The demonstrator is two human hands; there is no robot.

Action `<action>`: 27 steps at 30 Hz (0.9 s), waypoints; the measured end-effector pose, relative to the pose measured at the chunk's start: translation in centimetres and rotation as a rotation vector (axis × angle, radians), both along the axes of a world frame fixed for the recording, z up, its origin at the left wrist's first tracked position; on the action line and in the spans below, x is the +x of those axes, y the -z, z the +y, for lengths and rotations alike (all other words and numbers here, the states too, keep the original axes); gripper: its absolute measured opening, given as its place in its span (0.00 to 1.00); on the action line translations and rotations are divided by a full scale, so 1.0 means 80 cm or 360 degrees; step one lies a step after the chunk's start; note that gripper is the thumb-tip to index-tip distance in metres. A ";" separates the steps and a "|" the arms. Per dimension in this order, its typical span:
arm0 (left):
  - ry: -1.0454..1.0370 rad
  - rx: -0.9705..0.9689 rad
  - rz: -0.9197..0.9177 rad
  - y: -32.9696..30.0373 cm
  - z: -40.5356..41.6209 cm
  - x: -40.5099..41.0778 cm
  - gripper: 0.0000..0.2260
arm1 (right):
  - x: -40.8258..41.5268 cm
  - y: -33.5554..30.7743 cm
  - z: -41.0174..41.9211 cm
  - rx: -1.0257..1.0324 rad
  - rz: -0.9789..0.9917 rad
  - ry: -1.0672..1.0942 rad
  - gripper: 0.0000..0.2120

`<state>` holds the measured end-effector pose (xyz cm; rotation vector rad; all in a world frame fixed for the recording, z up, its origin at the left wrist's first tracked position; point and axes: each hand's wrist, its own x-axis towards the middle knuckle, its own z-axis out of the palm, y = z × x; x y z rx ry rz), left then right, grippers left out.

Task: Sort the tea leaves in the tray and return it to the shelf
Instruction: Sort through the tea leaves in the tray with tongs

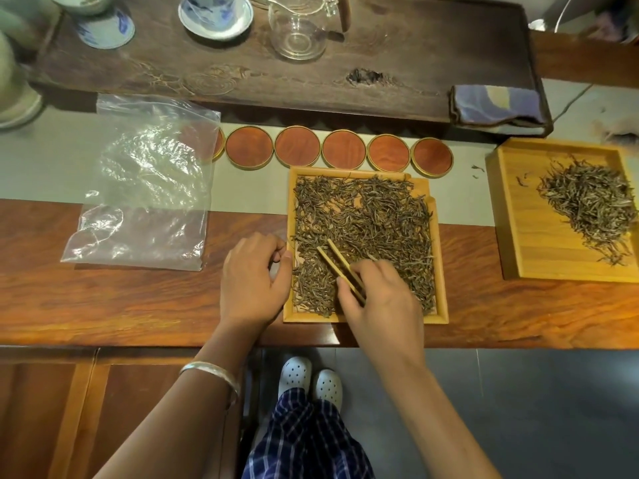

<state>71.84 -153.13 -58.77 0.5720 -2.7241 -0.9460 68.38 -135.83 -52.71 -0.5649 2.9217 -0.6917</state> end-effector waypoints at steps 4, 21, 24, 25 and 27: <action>0.0000 0.0020 0.0016 0.000 0.000 -0.001 0.04 | -0.001 0.001 -0.007 0.0007 0.0024 -0.0015 0.08; -0.0009 0.0072 0.0048 -0.001 0.000 -0.001 0.04 | -0.033 0.004 0.011 -0.0036 0.0069 0.0172 0.08; -0.0011 0.0078 0.0042 -0.002 0.000 -0.001 0.04 | -0.034 0.005 0.013 0.0001 0.0072 0.0142 0.08; -0.0010 0.0079 0.0042 -0.002 0.000 0.000 0.04 | -0.034 0.003 0.014 -0.0002 0.0078 0.0138 0.08; -0.0012 0.0076 0.0045 -0.002 0.000 -0.001 0.04 | -0.036 0.000 0.015 -0.0012 0.0090 0.0129 0.07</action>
